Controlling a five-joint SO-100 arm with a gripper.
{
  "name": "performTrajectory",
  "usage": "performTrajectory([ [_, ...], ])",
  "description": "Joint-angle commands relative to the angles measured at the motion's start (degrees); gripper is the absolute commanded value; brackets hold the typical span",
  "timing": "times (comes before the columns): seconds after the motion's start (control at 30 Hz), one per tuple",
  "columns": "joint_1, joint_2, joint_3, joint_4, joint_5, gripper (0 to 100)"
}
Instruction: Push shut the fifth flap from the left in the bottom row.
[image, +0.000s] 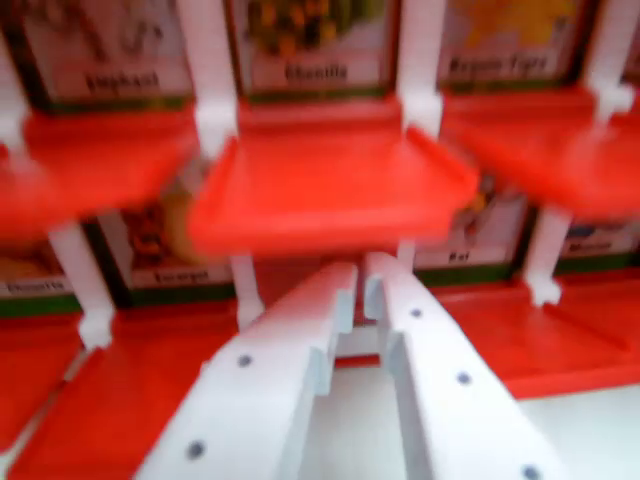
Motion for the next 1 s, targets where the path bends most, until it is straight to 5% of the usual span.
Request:
performTrajectory([
  [0.0,-1.1,1.7,-7.0,0.7,0.79,0],
  [0.27,-1.1,5.4,-3.3,1.0,0.09,0],
  [0.53,-0.8,22.1,13.5,1.5,-0.18,0],
  [0.97,-0.7,66.6,30.6,28.2,0.70,0],
])
